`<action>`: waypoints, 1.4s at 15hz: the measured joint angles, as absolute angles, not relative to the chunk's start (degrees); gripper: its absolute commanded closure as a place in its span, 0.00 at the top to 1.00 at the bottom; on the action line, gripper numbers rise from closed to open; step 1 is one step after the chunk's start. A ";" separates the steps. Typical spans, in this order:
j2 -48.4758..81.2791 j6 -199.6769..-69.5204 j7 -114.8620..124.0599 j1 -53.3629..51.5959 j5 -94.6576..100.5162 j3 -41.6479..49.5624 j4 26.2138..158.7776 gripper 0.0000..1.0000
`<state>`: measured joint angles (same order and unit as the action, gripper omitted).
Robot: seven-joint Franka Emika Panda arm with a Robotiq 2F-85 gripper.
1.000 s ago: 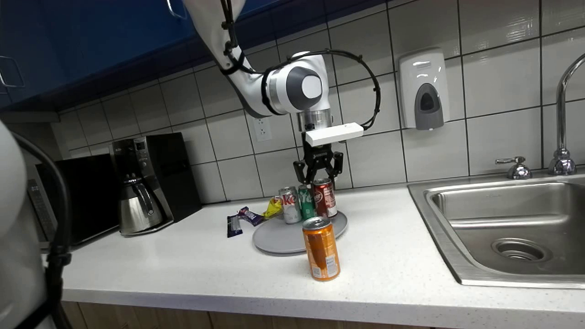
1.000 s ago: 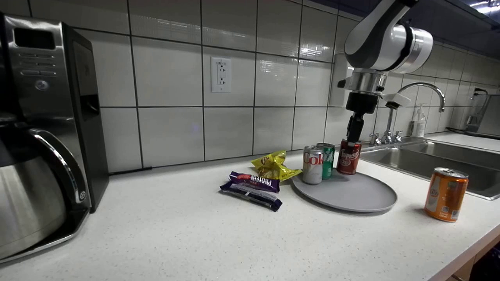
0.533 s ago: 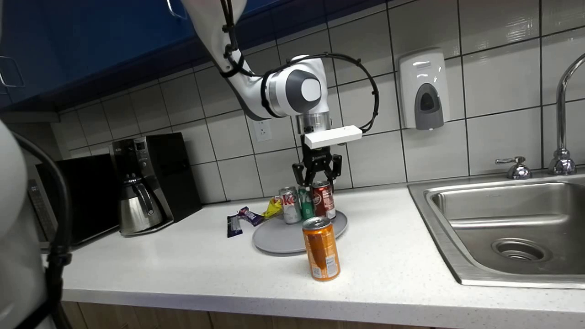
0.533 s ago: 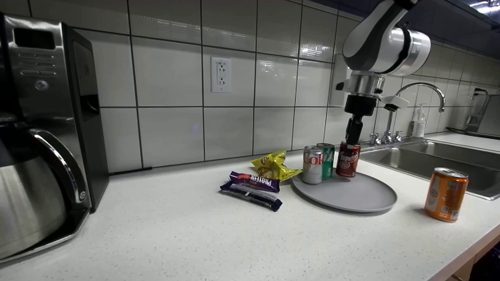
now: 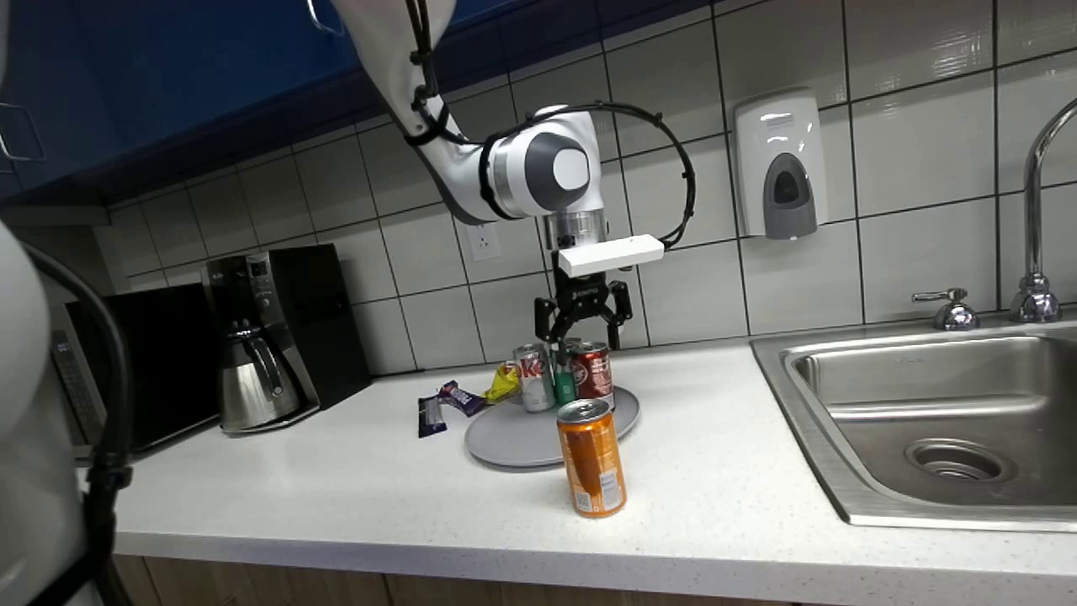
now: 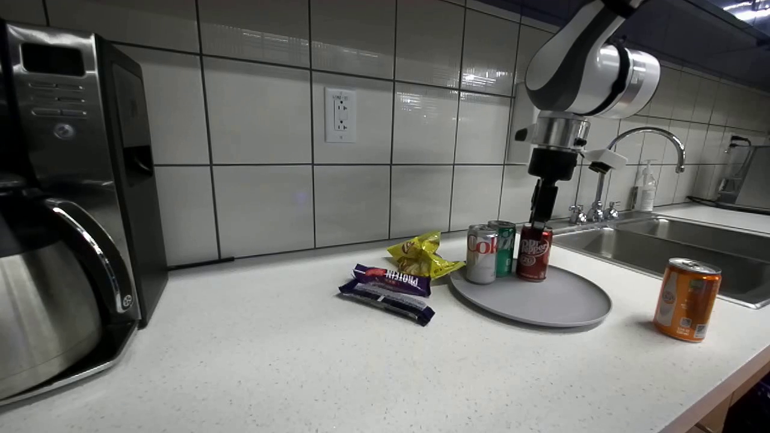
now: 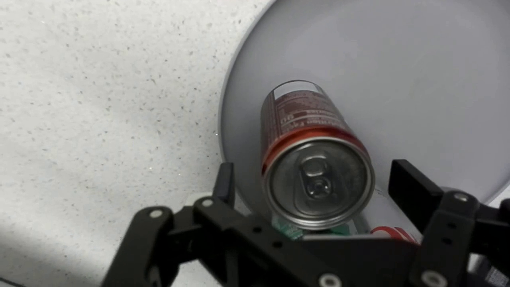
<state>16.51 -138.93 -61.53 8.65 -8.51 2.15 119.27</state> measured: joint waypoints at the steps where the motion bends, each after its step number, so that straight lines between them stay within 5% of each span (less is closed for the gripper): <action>1: 16.51 -138.93 -61.51 8.65 -8.51 2.15 119.19 1.00; 21: 11.75 -138.99 -61.07 8.65 -8.51 2.19 123.34 1.00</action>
<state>11.75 -138.99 -61.07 8.65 -8.51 2.19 123.34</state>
